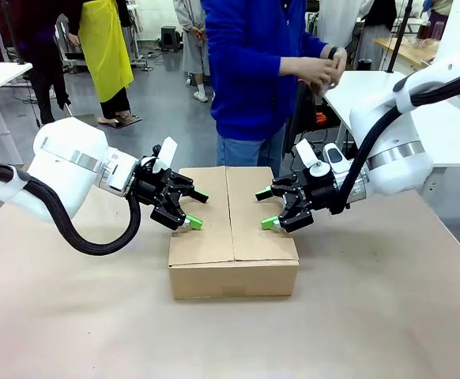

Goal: Pack the gift set into the box.
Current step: Press and hold the closed box until the human finishes sealing it.

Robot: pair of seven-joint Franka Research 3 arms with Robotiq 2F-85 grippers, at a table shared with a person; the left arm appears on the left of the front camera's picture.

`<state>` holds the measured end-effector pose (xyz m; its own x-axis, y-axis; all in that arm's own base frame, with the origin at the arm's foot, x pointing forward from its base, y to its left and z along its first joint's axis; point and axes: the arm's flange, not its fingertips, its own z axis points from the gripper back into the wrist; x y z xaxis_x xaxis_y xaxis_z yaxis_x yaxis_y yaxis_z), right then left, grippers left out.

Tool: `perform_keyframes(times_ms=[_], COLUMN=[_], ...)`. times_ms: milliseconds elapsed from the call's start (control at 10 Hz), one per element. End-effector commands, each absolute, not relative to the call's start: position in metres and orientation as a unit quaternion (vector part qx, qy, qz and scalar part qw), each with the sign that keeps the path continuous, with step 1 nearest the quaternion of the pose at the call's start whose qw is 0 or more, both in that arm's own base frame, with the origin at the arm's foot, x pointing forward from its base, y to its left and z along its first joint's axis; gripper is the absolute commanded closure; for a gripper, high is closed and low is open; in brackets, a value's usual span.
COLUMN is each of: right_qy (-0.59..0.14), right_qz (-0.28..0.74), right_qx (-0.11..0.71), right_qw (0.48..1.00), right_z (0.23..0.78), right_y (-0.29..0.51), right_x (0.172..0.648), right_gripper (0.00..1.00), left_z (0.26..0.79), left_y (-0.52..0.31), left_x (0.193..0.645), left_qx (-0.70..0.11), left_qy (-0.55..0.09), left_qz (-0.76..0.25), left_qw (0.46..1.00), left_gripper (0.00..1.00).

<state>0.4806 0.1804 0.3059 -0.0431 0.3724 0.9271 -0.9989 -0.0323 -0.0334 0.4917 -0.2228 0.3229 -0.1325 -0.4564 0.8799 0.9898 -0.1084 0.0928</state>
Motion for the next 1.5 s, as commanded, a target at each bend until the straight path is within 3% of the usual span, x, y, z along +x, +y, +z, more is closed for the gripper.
perform_keyframes(times_ms=[0, 1400], right_qy=[-0.396, -0.396], right_qz=[0.605, 0.605], right_qx=[0.385, 0.385], right_qw=[0.573, 0.573], right_z=[0.3047, 0.3047], right_y=[0.1803, 0.1803], right_x=[0.4767, 0.4767], right_gripper=[0.0, 0.0], left_z=[0.3187, 0.3187], left_y=[-0.2219, -0.2219], left_x=[0.4896, 0.4896], left_qx=[-0.355, -0.355], left_qy=[-0.383, -0.383], left_qz=[-0.655, -0.655], left_qw=[0.546, 0.546], left_gripper=[0.0, 0.0])
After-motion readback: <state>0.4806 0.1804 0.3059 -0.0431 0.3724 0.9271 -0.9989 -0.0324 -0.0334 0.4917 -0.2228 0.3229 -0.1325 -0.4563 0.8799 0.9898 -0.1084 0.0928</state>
